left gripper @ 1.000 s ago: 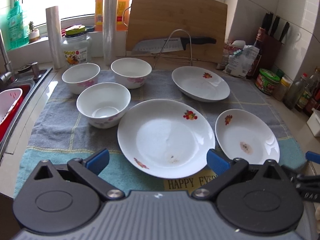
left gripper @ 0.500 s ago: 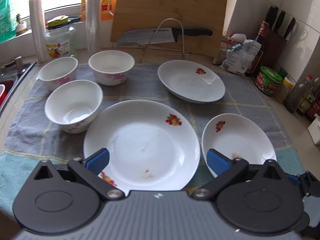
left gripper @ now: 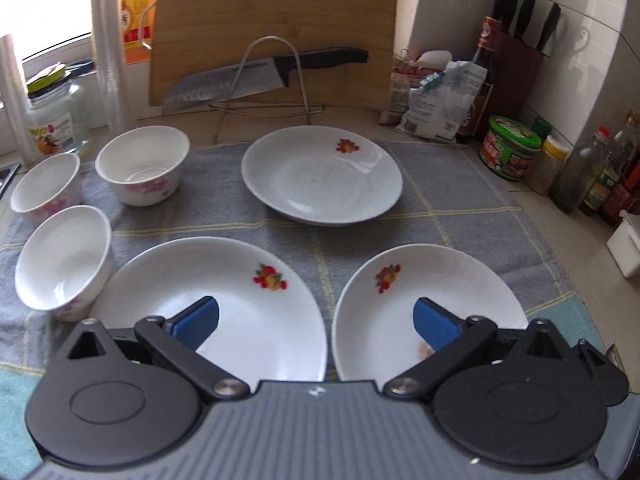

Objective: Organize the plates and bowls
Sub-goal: 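Move left tool to the small stained plate's rim while right tool approaches the large plate, then close the left tool on the small stained plate's rim and lift it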

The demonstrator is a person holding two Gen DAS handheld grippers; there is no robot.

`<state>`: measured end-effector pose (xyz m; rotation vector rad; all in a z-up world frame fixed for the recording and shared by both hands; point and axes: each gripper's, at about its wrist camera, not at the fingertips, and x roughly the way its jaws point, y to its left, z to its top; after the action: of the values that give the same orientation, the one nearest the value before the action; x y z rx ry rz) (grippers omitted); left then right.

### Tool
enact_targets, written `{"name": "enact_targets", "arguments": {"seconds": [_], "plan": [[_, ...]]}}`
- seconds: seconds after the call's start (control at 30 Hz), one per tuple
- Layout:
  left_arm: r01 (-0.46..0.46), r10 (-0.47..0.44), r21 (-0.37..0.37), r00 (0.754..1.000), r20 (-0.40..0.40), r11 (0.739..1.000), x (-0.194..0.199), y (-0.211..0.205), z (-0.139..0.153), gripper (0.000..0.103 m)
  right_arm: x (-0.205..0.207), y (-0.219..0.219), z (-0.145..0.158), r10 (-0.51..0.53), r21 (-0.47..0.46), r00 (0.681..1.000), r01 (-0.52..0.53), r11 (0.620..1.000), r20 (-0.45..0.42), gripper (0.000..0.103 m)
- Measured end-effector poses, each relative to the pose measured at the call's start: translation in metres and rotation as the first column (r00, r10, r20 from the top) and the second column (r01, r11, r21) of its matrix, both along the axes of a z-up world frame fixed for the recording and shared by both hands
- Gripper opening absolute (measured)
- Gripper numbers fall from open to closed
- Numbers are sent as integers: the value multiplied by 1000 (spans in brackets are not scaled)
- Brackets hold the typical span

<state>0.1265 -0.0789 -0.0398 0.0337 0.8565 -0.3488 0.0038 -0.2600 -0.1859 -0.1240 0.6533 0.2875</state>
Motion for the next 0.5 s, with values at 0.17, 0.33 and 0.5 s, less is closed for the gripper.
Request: {"name": "enact_targets", "arguments": {"seconds": [0.17, 0.33, 0.5], "plan": [[55, -54, 19, 998, -18, 998, 10, -20, 0, 102, 2, -7, -3, 58, 7, 998, -59, 998, 28, 103], [94, -93, 5, 993, -70, 996, 29, -36, -5, 102, 2, -12, -6, 89, 16, 994, -90, 996, 57, 103], [145, -146, -21, 976, -160, 989, 53, -49, -19, 102, 4, -13, -6, 108, 16, 992, -109, 994, 57, 103]]}}
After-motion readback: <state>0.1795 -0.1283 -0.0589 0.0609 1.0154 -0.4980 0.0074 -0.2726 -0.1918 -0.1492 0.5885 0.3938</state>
